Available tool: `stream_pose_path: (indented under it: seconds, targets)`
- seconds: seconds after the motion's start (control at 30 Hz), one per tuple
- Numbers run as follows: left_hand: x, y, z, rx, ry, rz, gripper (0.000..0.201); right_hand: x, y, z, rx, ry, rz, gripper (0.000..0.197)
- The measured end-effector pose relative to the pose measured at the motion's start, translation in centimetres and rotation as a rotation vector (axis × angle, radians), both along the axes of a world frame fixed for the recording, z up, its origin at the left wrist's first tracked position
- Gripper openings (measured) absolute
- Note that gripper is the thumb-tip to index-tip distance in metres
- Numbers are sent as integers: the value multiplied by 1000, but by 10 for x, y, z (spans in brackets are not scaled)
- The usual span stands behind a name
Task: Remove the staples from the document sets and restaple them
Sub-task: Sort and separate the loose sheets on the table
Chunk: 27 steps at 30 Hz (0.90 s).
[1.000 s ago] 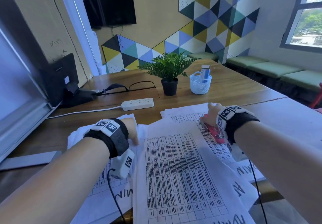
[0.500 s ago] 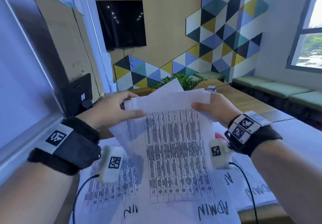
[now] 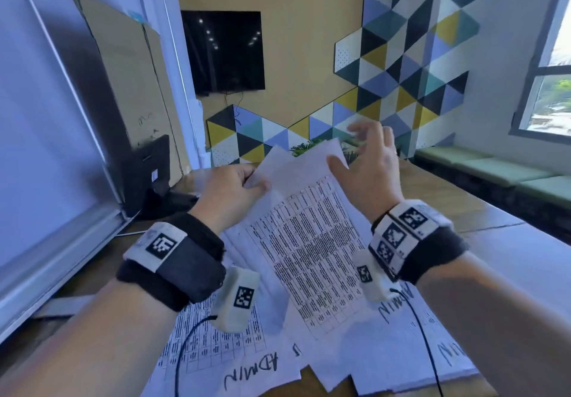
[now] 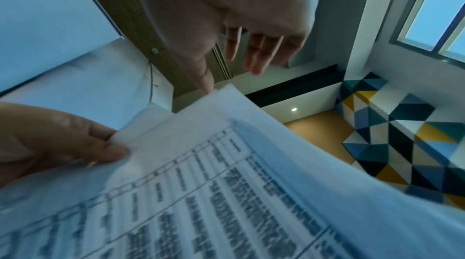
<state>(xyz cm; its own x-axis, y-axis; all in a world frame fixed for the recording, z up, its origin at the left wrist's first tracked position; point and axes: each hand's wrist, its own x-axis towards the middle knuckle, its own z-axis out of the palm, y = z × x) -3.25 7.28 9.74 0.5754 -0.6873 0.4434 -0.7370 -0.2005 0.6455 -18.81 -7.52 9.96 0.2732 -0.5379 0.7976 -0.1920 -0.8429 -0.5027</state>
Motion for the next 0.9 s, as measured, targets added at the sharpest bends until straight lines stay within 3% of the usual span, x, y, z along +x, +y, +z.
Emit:
stream_pose_path:
  seconds: [0.03,0.1,0.17,0.27,0.47,0.7,0.9]
  targets:
    - [0,-1,-4,-15,22,-16,33,2,5,-4,3,-15,16,27]
    - [0,-1,-10,-36,61,-63,31,7,16,-12,136,134,143,6]
    - [-5,-1,-13,-65,52,-100,24,13,23,-20,319,270,275,8]
    - [-13,-1,-16,-70,25,-121,22,18,30,-24,534,244,355,15]
    - [-18,0,-20,-69,-12,-160,27,21,37,-22,697,220,345,28]
    - [-23,-2,-21,-90,-45,-197,23,21,41,-18,733,214,352,12]
    - [-18,-9,-25,-94,-65,-138,37,26,44,-19,636,92,379,11]
